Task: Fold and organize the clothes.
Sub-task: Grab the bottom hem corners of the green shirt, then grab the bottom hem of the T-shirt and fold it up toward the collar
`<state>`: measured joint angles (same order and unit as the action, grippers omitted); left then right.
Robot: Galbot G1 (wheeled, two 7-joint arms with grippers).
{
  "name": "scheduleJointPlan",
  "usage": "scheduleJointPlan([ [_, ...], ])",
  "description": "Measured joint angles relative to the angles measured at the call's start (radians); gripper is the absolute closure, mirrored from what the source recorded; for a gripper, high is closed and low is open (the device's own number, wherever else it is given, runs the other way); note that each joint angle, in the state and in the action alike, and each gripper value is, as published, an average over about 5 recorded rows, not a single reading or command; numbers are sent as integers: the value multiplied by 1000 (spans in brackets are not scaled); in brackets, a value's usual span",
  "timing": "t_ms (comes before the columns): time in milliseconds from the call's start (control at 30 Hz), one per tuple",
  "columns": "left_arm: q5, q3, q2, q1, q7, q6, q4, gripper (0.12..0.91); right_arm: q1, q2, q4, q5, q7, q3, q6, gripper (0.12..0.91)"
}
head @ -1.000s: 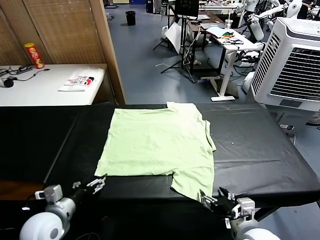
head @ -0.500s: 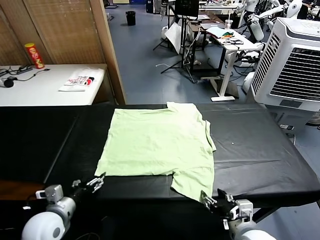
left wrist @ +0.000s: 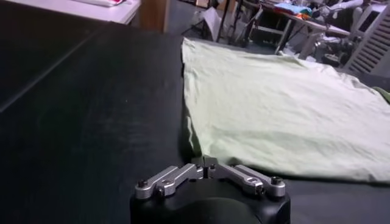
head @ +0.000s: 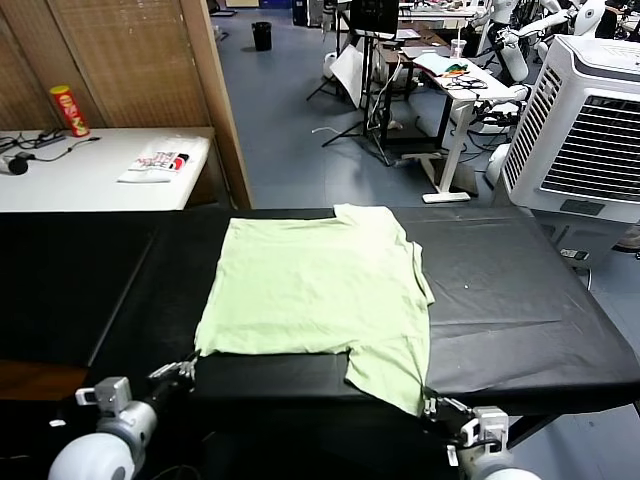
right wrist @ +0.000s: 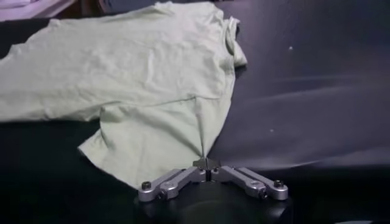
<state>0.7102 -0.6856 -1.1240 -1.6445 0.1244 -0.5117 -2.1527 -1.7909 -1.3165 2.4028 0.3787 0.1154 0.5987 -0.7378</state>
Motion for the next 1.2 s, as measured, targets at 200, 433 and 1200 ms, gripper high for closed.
scheduleJointPlan([
  [200, 7, -25, -24, -85, 8, 30, -73, 904, 48, 35, -48, 58, -74, 56, 91, 903],
  [433, 20, -21, -69, -51, 7, 127, -65, 904, 220, 128, -234, 120, -130, 56, 307, 903],
  [1200, -167, 97, -106, 261, -1, 181, 193, 904, 733, 199, -727, 95, -203, -202, 430, 903],
])
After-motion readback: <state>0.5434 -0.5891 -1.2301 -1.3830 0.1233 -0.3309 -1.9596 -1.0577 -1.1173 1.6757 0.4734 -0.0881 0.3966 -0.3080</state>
